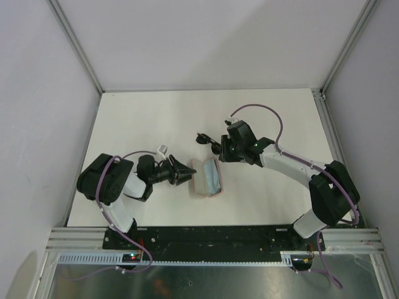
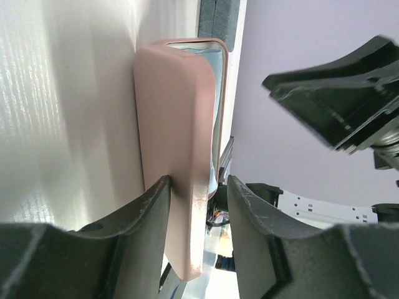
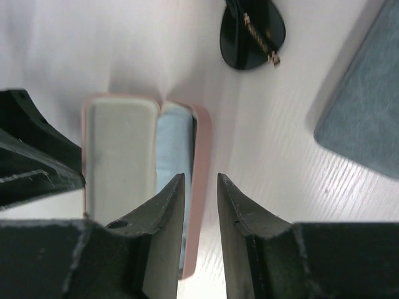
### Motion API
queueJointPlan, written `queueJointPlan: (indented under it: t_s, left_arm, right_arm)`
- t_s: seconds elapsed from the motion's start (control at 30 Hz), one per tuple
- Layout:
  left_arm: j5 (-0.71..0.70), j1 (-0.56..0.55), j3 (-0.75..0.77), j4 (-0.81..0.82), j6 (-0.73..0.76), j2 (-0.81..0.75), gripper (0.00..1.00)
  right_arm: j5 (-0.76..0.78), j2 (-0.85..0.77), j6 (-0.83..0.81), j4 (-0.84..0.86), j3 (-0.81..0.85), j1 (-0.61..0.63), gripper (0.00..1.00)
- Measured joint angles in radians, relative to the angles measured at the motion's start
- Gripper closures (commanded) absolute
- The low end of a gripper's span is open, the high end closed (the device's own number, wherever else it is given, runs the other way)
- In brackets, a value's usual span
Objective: Organize the sunglasses
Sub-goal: Adjust the opened sunglasses case at the center of the board.
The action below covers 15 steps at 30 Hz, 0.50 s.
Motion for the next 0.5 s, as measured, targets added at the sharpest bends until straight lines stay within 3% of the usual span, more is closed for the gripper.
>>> queueJointPlan:
  t_s: [0.3,0.5]
  left_arm:
    - [0.026,0.001,0.000,-0.011,-0.001,-0.040,0.52]
    - [0.034,-0.008,0.012,-0.028,-0.002,-0.110,0.49]
  right_arm:
    - [-0.029,0.053,-0.065,-0.016,0.072,-0.018,0.63]
    - [-0.016,0.073,-0.057,-0.068,0.072,0.001,0.70]
